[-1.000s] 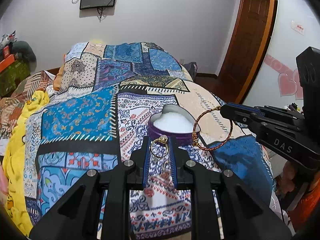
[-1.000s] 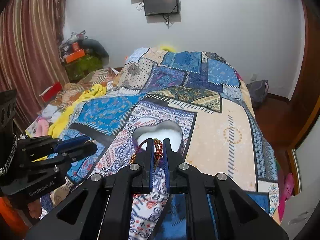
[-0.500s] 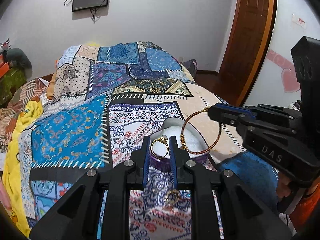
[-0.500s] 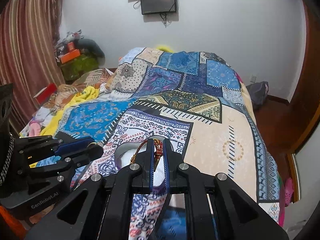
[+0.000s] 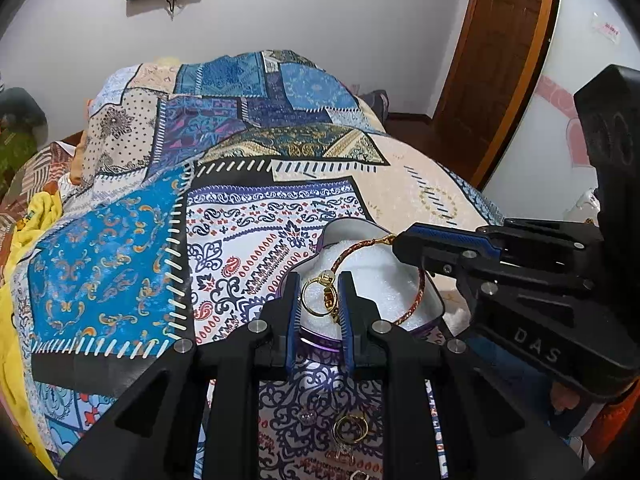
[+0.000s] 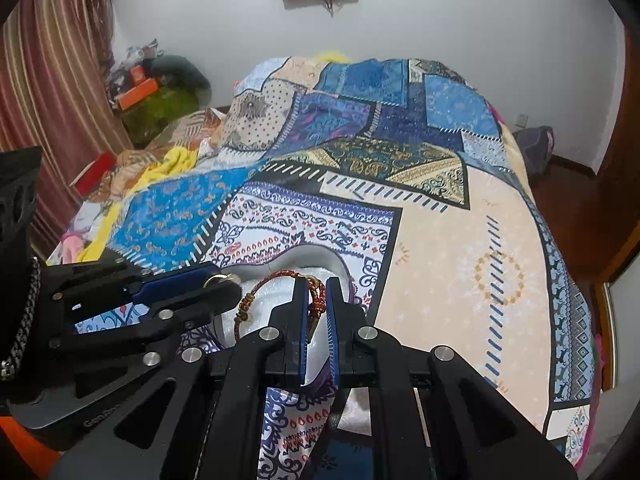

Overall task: Organize jewelry
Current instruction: 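Carry the ring and bangle over the tin and open both tools inside, then withdraw both tools back to the remaining jewelry on the quilt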

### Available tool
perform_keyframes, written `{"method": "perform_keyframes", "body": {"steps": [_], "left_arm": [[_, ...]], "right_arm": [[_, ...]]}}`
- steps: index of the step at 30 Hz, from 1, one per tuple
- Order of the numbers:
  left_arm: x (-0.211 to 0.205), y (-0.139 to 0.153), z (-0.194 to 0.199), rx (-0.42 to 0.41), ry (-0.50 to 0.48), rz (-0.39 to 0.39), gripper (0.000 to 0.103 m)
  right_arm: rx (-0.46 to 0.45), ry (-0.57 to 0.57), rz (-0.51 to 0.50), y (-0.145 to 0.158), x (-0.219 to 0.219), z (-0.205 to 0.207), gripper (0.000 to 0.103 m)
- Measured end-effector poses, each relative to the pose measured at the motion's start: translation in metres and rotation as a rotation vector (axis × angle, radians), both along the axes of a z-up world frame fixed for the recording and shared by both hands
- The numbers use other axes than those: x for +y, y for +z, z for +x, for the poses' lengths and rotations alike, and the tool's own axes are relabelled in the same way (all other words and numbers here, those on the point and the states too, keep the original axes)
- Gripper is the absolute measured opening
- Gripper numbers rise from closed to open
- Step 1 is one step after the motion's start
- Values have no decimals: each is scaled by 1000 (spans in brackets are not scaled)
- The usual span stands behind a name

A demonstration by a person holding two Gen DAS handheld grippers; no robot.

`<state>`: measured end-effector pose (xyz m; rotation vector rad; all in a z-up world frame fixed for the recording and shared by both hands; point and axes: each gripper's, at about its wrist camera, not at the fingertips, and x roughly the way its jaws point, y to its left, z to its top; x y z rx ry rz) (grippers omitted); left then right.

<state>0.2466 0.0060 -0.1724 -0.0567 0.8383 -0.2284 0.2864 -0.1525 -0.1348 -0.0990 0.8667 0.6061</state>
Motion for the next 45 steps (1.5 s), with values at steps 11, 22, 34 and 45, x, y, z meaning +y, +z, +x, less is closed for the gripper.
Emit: {"method": "perform_keyframes", "body": {"steps": [11, 22, 34, 45], "left_arm": [[-2, -2, 6, 18, 4, 8, 17], [1, 11, -3, -14, 15, 29, 17], [7, 37, -27, -74, 48, 71, 18], [11, 68, -68, -124, 76, 79, 19]], "right_arm": [[25, 3, -18, -6, 1, 4, 8], [14, -3, -31, -2, 0, 1, 19], [-33, -20, -16, 21, -6, -17, 30], [-105, -30, 7, 51, -15, -52, 31]]}}
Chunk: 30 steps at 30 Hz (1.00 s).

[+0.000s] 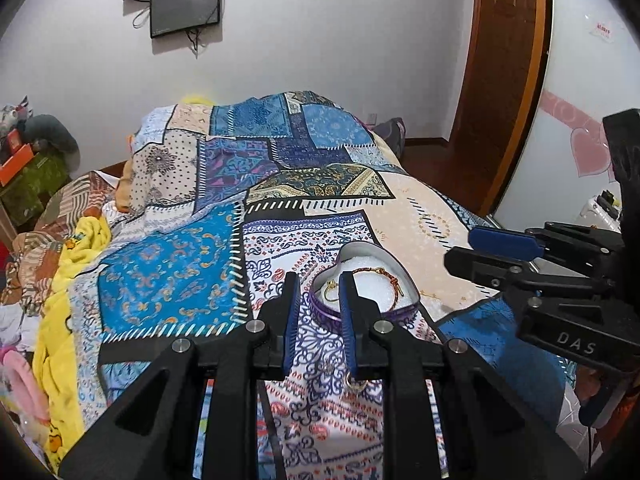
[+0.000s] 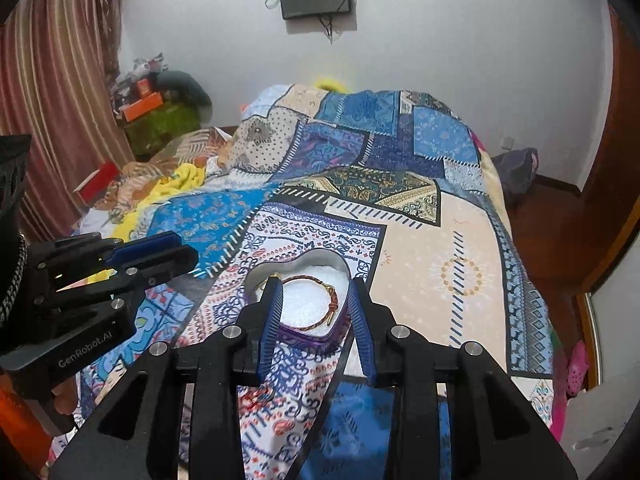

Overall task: Organize jewelry
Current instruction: 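Withdraw both tools back to the remaining jewelry on the quilt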

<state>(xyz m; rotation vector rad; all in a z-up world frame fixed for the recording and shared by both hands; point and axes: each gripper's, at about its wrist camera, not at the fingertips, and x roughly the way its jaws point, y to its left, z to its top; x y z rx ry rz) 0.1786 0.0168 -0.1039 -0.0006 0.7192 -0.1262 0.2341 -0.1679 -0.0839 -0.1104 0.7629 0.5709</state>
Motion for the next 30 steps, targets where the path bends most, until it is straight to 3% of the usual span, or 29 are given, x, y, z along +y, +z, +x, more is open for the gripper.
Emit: {"method": "perform_keyframes", "body": {"steps": [5, 7, 9, 17, 30], "left_arm": [[3, 6, -14, -5, 5, 9, 22], [6, 7, -20, -8, 9, 16, 30], [8, 5, -26, -10, 20, 29, 40], [19, -11, -45, 43, 25, 82, 43], [8, -61, -42, 198, -55, 1, 44]], "right_arm": [[-26, 6, -17, 5, -1, -15, 33], [-36, 9, -19, 6, -2, -20, 49], [-55, 10, -24, 7, -3, -24, 54], [-42, 44, -72, -10, -1, -38, 54], [95, 88, -108, -58, 9, -39, 54]]}}
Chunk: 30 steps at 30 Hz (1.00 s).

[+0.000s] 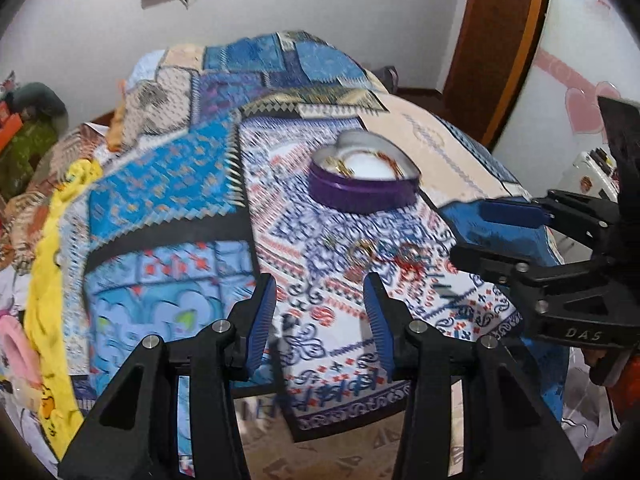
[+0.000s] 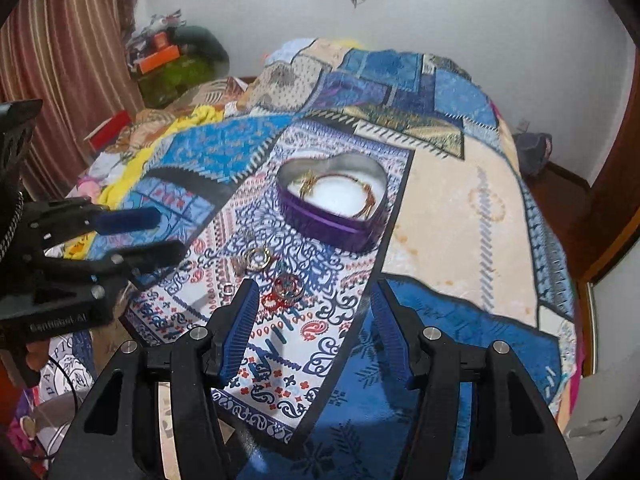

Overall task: Organize jewelry
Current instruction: 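Withdraw both tools back to the remaining jewelry on the quilt, then grasp a gold ring with the left tool while the right tool grasps the silver ring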

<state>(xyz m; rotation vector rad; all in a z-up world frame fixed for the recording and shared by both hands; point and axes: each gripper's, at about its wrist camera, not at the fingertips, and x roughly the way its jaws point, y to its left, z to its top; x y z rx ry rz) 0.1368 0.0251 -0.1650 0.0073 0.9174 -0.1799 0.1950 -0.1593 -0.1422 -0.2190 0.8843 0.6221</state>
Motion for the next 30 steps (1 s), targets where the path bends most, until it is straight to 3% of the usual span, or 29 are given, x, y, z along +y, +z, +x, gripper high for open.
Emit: {"method": "perform_keyframes", "body": {"steps": [6, 10, 13, 19, 30], "left_arm": [[-10, -16, 5, 42, -40, -8, 44], [-11, -21, 4, 52, -56, -25, 44], [-10, -25, 4, 57, -61, -38, 44], [-10, -30, 6, 71, -75, -64, 30], [-18, -32, 11, 75, -118, -71, 24]], "right_arm": [[17, 39, -19, -10, 9, 5, 53], [50, 71, -10, -16, 15, 9, 37], [65, 88, -14, -20, 19, 11, 33], [90, 104, -12, -25, 23, 13, 20], [59, 74, 23, -14, 13, 11, 20]]}}
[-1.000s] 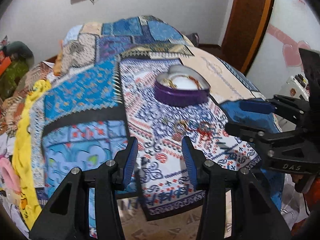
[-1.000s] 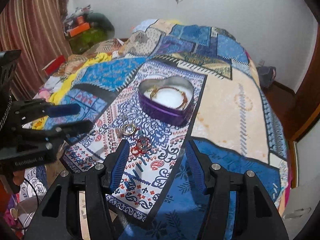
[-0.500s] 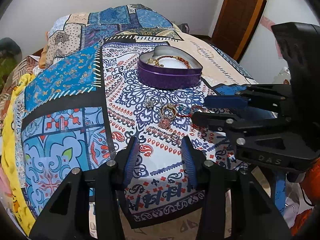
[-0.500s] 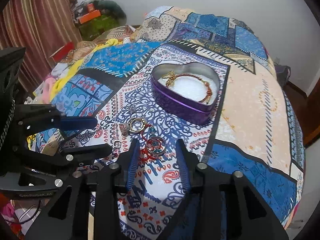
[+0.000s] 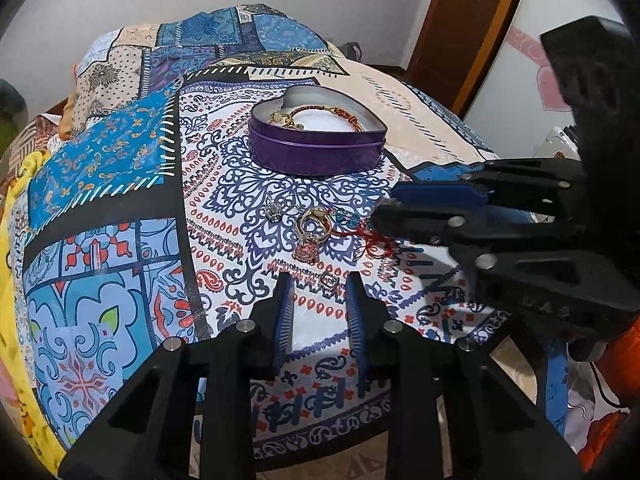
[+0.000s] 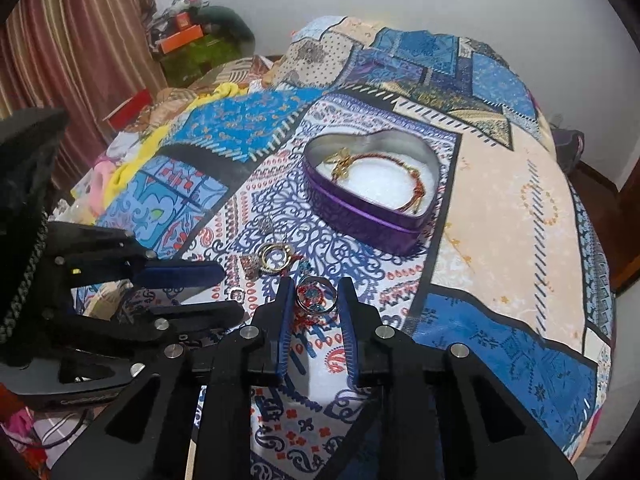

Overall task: Organize jewelry
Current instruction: 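Grasp a gold ring with the left tool while the right tool grasps the silver ring, then lower both held rings into the tin and open both tools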

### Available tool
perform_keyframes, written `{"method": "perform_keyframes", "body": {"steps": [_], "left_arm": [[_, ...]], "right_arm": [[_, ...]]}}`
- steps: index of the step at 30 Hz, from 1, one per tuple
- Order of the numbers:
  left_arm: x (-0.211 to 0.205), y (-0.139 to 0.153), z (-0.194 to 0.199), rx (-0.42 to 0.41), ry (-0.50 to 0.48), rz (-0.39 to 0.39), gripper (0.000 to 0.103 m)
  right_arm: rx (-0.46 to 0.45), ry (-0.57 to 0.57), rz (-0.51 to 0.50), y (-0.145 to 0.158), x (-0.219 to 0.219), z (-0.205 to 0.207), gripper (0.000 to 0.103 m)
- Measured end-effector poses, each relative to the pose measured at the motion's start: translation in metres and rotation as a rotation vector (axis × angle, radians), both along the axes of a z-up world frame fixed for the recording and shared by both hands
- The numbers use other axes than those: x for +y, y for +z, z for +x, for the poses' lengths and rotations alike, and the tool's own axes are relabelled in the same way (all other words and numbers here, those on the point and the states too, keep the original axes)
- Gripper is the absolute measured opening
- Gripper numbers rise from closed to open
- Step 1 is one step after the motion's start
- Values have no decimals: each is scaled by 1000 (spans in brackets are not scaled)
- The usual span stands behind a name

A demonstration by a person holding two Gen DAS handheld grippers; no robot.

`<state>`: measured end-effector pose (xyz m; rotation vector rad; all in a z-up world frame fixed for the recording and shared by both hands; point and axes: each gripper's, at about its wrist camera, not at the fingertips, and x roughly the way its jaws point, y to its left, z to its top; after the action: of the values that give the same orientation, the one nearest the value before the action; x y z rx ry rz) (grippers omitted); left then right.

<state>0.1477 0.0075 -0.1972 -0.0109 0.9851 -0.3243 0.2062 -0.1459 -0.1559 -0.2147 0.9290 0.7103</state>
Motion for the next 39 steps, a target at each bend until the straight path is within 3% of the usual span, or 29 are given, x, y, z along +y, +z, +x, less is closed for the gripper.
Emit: {"method": "perform_keyframes", "body": {"steps": [7, 10, 15, 30, 39], "left_arm": [[-1, -1, 4, 2, 1, -8, 21], [-5, -1, 6, 5, -13, -14, 9], [-16, 5, 1, -21, -35, 19, 9], [7, 63, 7, -173, 86, -49, 9], [4, 94, 15, -280, 88, -61, 9]], "right_arm": [[17, -18, 16, -1, -7, 4, 20], [21, -25, 23, -1, -10, 4, 20], [7, -34, 26, 4, -14, 3, 20], [-104, -51, 76, 41, -18, 1, 20], [-147, -71, 108, 56, -19, 10, 20]]}}
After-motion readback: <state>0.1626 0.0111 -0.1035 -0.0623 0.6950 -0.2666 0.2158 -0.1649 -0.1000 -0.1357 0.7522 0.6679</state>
